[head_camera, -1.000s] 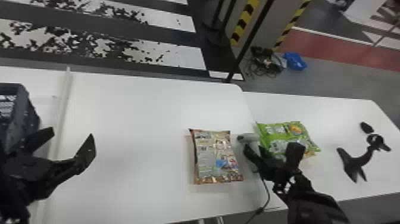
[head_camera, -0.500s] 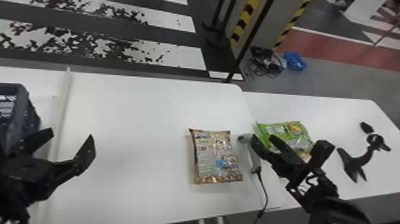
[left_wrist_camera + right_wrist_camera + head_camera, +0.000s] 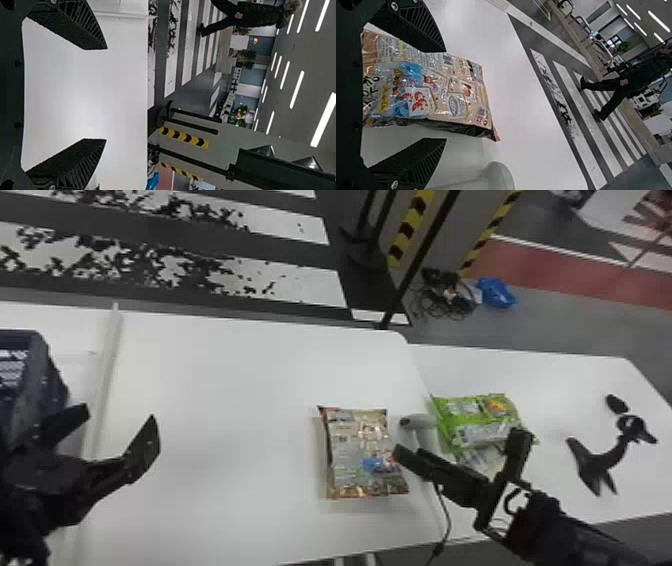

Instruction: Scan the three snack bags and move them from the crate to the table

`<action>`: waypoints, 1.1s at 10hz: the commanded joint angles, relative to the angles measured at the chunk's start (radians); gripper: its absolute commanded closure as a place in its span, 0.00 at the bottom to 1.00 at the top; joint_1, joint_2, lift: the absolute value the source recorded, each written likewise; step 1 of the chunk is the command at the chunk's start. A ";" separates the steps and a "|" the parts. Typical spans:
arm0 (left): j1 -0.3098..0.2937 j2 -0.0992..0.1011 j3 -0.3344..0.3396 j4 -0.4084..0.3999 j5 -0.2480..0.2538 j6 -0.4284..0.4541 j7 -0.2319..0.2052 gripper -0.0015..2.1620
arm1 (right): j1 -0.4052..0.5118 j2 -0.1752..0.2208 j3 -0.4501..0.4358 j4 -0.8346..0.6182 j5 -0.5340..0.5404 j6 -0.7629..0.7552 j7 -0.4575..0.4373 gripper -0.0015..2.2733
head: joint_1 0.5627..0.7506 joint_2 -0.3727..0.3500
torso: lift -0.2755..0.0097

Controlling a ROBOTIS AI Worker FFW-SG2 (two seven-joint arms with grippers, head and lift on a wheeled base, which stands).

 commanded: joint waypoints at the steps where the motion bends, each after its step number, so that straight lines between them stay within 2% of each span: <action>1: 0.000 0.000 0.000 0.000 0.000 -0.003 -0.002 0.02 | -0.022 -0.001 0.032 0.037 0.020 0.007 0.003 0.04 | 0.70 0.06 | 0.75; 3: 0.002 0.003 0.002 0.000 0.000 -0.003 -0.002 0.02 | -0.063 -0.002 0.069 0.125 0.069 -0.094 0.011 0.04 | 0.70 0.09 | 0.75; 8: 0.002 0.002 0.003 -0.003 0.000 -0.003 -0.005 0.02 | -0.119 -0.008 0.133 0.234 0.097 -0.131 0.037 0.05 | 0.70 0.10 | 0.75; 9: 0.000 0.002 0.003 -0.003 0.000 -0.003 -0.005 0.02 | -0.139 -0.008 0.144 0.252 0.117 -0.125 0.083 0.39 | 0.70 0.11 | 0.75; 10: 0.000 0.003 0.003 -0.003 0.000 -0.003 -0.005 0.02 | -0.155 -0.011 0.152 0.257 0.141 -0.076 0.112 0.99 | 0.70 0.13 | 0.75; 11: 0.000 0.003 0.006 0.000 0.000 -0.003 -0.002 0.02 | -0.163 -0.011 0.152 0.266 0.134 -0.088 0.172 0.99 | 0.70 0.15 | 0.75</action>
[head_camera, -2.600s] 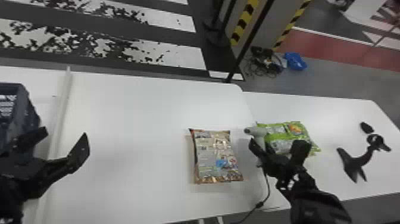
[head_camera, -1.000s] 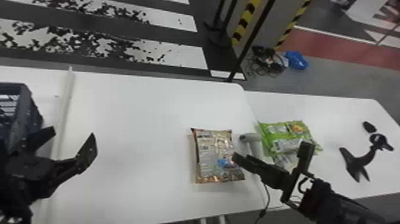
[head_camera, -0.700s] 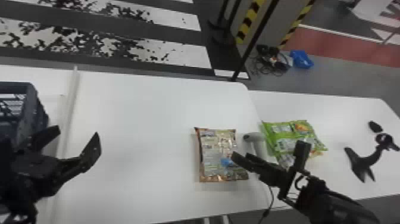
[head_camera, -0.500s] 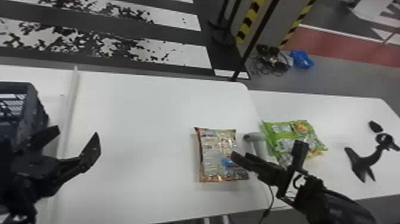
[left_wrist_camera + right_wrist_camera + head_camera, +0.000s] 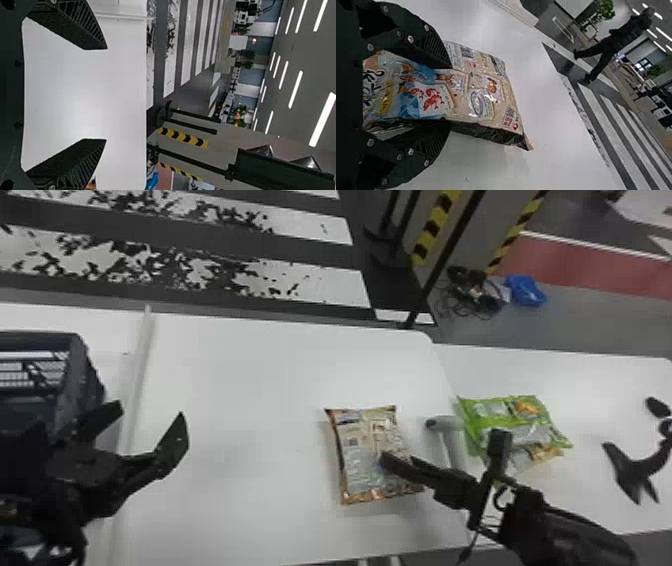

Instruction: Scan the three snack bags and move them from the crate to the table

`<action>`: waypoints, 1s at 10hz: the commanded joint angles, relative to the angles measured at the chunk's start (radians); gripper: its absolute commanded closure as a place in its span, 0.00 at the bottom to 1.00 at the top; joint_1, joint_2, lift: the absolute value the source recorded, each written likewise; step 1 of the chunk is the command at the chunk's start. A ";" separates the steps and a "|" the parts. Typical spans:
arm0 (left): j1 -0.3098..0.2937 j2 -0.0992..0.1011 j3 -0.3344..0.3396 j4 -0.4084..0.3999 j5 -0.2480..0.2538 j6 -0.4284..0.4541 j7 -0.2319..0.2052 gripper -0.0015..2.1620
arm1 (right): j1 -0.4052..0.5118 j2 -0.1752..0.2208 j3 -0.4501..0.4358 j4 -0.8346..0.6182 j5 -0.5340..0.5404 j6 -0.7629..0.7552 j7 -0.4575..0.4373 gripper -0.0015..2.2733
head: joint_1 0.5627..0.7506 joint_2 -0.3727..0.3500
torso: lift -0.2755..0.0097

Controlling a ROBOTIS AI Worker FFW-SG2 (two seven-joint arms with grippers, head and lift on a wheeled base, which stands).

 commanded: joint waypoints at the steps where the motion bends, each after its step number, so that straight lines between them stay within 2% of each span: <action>1: 0.001 -0.001 0.003 0.005 0.000 0.000 0.001 0.02 | -0.004 0.000 -0.001 -0.010 -0.029 0.055 0.024 0.99 | 0.70 0.17 | 0.75; 3: 0.001 -0.002 0.003 0.016 0.000 -0.003 0.002 0.02 | 0.030 0.000 -0.008 -0.109 -0.074 0.181 0.031 0.99 | 0.70 0.19 | 0.75; 5: 0.000 -0.002 0.001 0.013 0.000 0.000 0.002 0.02 | 0.012 -0.003 -0.107 -0.159 -0.225 0.301 0.034 0.99 | 0.70 0.22 | 0.75; 6: 0.003 -0.001 0.000 0.005 -0.002 0.003 0.002 0.02 | -0.020 -0.002 -0.179 -0.151 -0.308 0.310 0.005 0.99 | 0.70 0.22 | 0.75; 8: 0.011 0.002 0.000 0.005 -0.008 0.003 0.004 0.02 | -0.109 -0.002 -0.318 0.030 -0.543 0.156 -0.098 0.99 | 0.70 0.16 | 0.75; 10: 0.009 -0.001 0.000 0.016 -0.011 0.003 0.010 0.02 | -0.174 -0.005 -0.355 0.194 -0.560 -0.236 -0.266 0.99 | 0.70 0.03 | 0.75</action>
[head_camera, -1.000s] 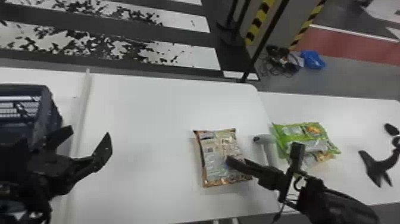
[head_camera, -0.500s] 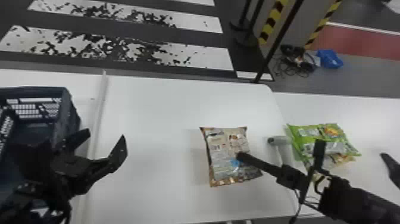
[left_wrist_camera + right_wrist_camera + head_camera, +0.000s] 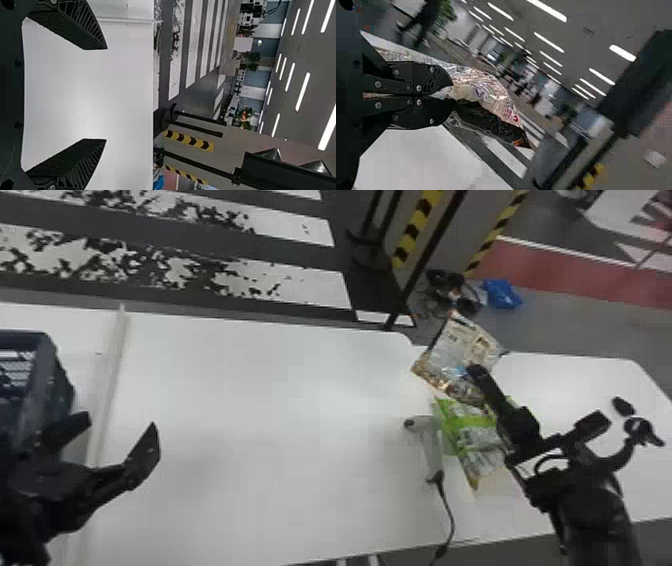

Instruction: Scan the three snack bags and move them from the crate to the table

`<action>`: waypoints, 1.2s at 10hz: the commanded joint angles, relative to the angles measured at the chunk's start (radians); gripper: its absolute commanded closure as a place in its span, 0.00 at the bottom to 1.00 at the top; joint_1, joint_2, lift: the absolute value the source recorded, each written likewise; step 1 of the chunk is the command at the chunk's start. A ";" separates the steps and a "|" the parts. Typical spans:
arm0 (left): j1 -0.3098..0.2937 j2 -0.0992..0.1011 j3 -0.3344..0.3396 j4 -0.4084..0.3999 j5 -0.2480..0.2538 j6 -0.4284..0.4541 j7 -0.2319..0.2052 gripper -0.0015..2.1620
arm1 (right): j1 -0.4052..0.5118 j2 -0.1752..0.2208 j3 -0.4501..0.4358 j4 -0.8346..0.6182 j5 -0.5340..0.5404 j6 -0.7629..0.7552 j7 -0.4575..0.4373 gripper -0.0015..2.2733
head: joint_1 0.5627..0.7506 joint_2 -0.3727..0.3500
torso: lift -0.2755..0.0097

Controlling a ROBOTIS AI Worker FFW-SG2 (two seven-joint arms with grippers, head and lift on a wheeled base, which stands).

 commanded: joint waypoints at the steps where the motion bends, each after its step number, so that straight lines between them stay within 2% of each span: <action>1: -0.006 -0.002 -0.002 0.003 -0.001 -0.003 0.000 0.02 | -0.038 -0.012 -0.003 0.116 0.014 -0.247 -0.128 0.99 | 0.70 0.03 | 0.75; 3: -0.006 -0.002 0.002 0.000 -0.001 -0.006 -0.003 0.02 | -0.078 -0.028 0.035 0.174 0.180 -0.326 -0.327 0.98 | 0.70 0.03 | 0.75; 4: -0.006 0.000 0.000 0.000 -0.001 -0.009 -0.003 0.02 | -0.112 -0.048 0.071 0.230 0.246 -0.385 -0.393 0.95 | 0.70 0.03 | 0.75; 5: 0.000 0.003 0.002 0.002 0.001 -0.025 -0.005 0.02 | -0.159 -0.089 0.087 0.325 0.260 -0.378 -0.395 0.95 | 0.70 0.03 | 0.75; 6: 0.001 0.003 0.002 0.005 0.004 -0.034 -0.006 0.02 | -0.170 -0.107 0.103 0.366 0.272 -0.363 -0.399 0.89 | 0.70 0.03 | 0.75; 7: 0.001 0.001 0.002 0.011 0.004 -0.034 -0.006 0.02 | -0.168 -0.106 0.118 0.368 0.290 -0.329 -0.432 0.60 | 0.70 0.03 | 0.75; 8: 0.001 -0.002 0.002 0.011 0.004 -0.034 -0.006 0.02 | -0.164 -0.107 0.144 0.358 0.300 -0.274 -0.485 0.03 | 0.70 0.03 | 0.75; 9: 0.001 -0.002 0.000 0.009 0.004 -0.034 -0.006 0.02 | -0.145 -0.104 0.153 0.319 0.315 -0.225 -0.550 0.00 | 0.70 0.03 | 0.75; 10: 0.000 -0.002 -0.003 0.009 0.004 -0.034 -0.006 0.02 | -0.093 -0.097 0.183 0.213 0.313 -0.228 -0.674 0.02 | 0.70 0.03 | 0.75; 12: -0.002 -0.003 -0.009 0.011 0.001 -0.031 -0.003 0.02 | 0.005 -0.089 0.190 0.036 0.293 -0.225 -0.738 0.03 | 0.70 0.03 | 0.75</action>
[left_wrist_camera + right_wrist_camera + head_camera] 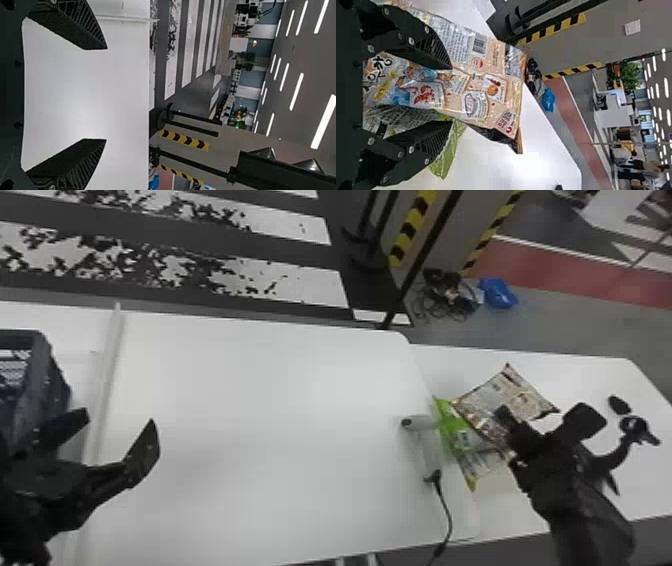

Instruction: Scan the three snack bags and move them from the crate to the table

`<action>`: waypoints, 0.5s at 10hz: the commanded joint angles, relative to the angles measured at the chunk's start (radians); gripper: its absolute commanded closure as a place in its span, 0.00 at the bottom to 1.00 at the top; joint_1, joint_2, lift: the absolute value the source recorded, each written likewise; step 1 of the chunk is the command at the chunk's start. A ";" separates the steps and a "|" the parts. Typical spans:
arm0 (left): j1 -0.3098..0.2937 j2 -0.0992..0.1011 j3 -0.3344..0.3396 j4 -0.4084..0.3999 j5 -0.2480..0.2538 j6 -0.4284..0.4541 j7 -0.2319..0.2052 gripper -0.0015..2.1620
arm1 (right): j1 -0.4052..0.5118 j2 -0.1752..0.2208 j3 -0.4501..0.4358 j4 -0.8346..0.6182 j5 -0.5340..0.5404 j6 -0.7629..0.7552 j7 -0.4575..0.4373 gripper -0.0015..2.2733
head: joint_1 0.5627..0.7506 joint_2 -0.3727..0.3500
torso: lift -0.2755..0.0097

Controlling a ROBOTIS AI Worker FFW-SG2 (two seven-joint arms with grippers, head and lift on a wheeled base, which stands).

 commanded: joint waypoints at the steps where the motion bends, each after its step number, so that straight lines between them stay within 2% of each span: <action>1: -0.002 0.000 -0.010 0.001 -0.002 0.001 0.001 0.02 | 0.068 0.008 -0.005 -0.135 -0.007 0.002 -0.006 0.03 | 0.70 0.03 | 0.75; 3: -0.003 -0.002 -0.013 0.001 -0.006 0.001 0.003 0.02 | 0.182 0.039 -0.019 -0.338 0.009 0.002 -0.068 0.03 | 0.70 0.03 | 0.75; 5: -0.005 -0.003 -0.013 0.006 -0.006 -0.002 0.005 0.02 | 0.335 0.096 -0.011 -0.579 -0.007 0.005 -0.062 0.03 | 0.70 0.03 | 0.75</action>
